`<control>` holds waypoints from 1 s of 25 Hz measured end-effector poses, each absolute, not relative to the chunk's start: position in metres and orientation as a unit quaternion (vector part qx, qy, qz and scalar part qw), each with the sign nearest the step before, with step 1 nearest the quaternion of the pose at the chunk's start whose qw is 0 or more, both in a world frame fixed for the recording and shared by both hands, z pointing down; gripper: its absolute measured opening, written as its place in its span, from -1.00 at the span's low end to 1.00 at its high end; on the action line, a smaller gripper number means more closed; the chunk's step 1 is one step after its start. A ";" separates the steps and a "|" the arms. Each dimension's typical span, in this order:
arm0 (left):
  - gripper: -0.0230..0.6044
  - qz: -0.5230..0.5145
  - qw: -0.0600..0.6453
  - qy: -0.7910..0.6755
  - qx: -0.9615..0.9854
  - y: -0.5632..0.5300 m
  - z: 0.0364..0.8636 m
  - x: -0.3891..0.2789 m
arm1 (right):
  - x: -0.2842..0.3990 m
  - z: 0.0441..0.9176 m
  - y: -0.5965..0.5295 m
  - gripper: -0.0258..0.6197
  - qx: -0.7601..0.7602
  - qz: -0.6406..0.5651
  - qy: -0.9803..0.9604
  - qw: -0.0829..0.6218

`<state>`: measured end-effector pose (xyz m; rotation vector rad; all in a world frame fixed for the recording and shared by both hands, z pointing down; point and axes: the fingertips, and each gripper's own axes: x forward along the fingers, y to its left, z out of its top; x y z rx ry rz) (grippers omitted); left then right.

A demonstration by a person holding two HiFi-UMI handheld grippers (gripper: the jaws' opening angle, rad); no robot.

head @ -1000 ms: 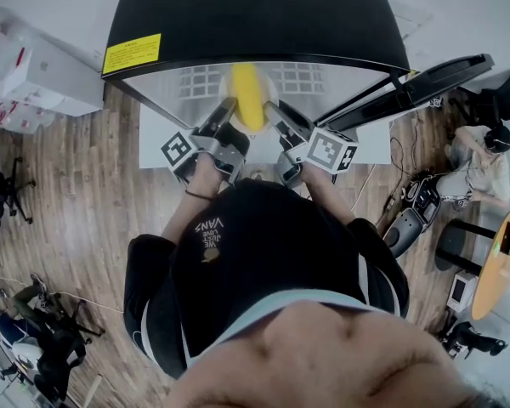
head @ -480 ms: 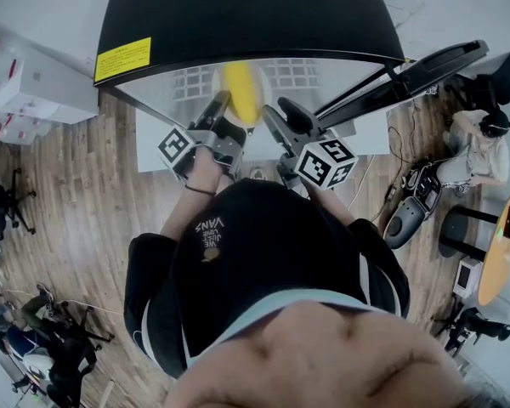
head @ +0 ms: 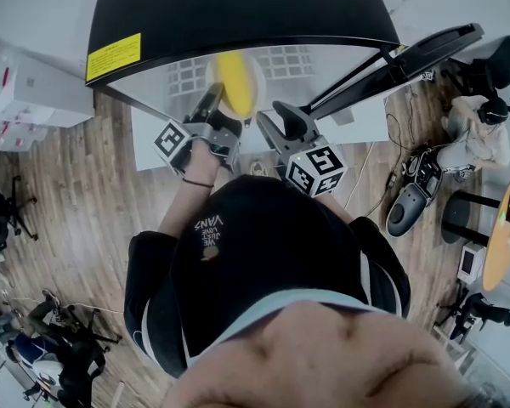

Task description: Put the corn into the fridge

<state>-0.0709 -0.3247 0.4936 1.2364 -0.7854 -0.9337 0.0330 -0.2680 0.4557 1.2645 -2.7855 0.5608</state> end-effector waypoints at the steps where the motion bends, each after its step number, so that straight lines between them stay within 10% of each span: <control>1: -0.62 -0.411 0.646 -0.345 0.543 -0.325 0.494 -0.071 | 0.031 0.457 -0.266 -0.37 0.406 0.174 -0.897 0.021; 25: -0.62 -0.418 0.634 -0.336 0.558 -0.326 0.489 -0.071 | 0.006 0.476 -0.255 -0.57 0.393 0.109 -0.907 0.100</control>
